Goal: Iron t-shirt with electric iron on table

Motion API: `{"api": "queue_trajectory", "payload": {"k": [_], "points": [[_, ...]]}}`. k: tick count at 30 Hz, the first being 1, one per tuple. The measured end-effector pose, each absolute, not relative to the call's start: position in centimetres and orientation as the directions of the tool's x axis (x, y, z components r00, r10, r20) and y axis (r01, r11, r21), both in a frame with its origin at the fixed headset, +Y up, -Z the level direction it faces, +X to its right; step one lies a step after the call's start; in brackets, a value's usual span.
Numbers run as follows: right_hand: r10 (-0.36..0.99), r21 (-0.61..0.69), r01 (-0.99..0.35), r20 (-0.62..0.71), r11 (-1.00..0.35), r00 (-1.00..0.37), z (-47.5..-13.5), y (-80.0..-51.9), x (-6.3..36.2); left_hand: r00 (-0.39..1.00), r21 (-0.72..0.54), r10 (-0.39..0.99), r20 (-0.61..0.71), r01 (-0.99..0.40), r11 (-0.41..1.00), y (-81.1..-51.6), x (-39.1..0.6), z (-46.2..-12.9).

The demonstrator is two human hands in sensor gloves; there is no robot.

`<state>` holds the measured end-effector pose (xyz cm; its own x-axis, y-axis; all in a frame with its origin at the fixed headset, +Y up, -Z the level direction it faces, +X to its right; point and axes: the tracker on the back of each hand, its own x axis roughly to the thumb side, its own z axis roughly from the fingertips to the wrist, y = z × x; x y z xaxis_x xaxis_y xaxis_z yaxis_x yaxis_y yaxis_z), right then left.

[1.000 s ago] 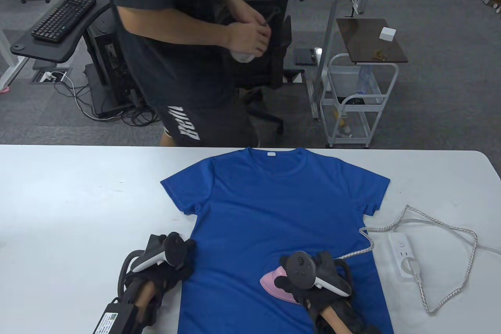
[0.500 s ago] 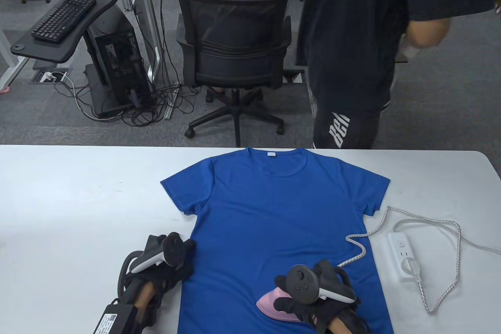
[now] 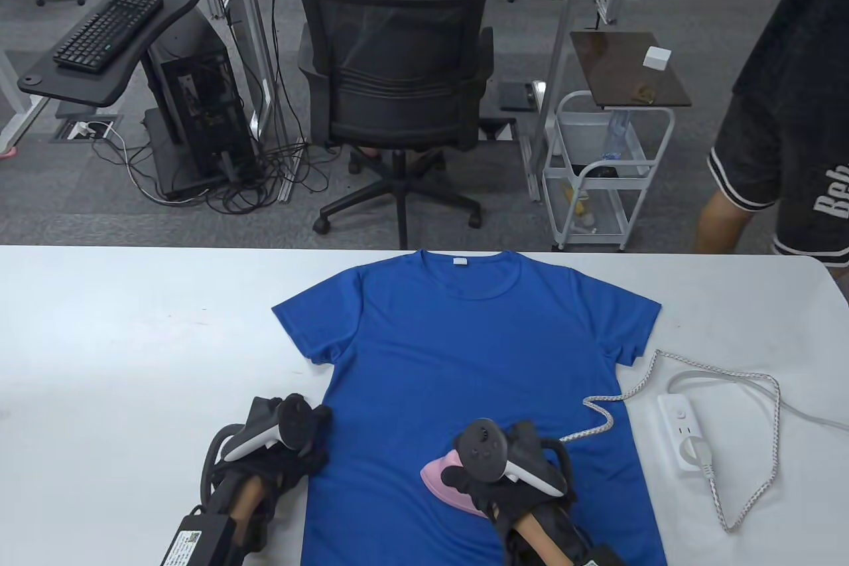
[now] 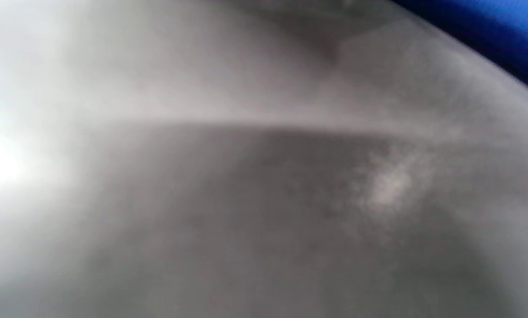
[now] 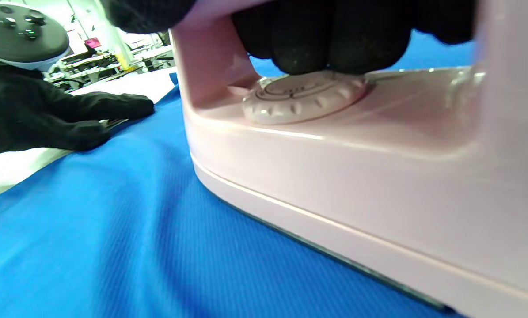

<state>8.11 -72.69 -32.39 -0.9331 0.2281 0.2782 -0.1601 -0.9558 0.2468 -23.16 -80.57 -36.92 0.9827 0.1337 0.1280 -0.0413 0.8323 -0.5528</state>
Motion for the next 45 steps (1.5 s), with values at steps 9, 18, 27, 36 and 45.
{"api": "queue_trajectory", "payload": {"k": [9, 18, 27, 36, 45], "points": [[0.225, 0.204, -0.179, 0.228, -0.962, -0.947, -34.6, -72.9, 6.2, 0.981, -0.556, 0.143, 0.129, -0.048, 0.830, -80.6, -23.2, -36.9], [0.262, 0.246, -0.193, 0.290, -0.950, -0.920, -33.9, -72.9, 6.2, 0.981, -0.562, 0.144, 0.127, -0.049, 0.826, -80.6, -23.2, -37.0], [0.280, 0.369, -0.100, 0.477, -0.924, -0.833, -31.2, -72.6, 5.5, 0.980, -0.557, 0.143, 0.135, -0.045, 0.830, -80.6, -23.2, -37.0], [0.285, 0.422, -0.019, 0.578, -0.907, -0.764, -29.2, -72.5, 5.3, 0.979, -0.559, 0.149, 0.138, -0.047, 0.828, -80.6, -23.3, -37.0], [0.294, 0.415, -0.057, 0.534, -0.908, -0.793, -29.3, -72.5, 5.2, 0.979, -0.566, 0.148, 0.139, -0.044, 0.823, -80.6, -23.3, -37.0]]}}
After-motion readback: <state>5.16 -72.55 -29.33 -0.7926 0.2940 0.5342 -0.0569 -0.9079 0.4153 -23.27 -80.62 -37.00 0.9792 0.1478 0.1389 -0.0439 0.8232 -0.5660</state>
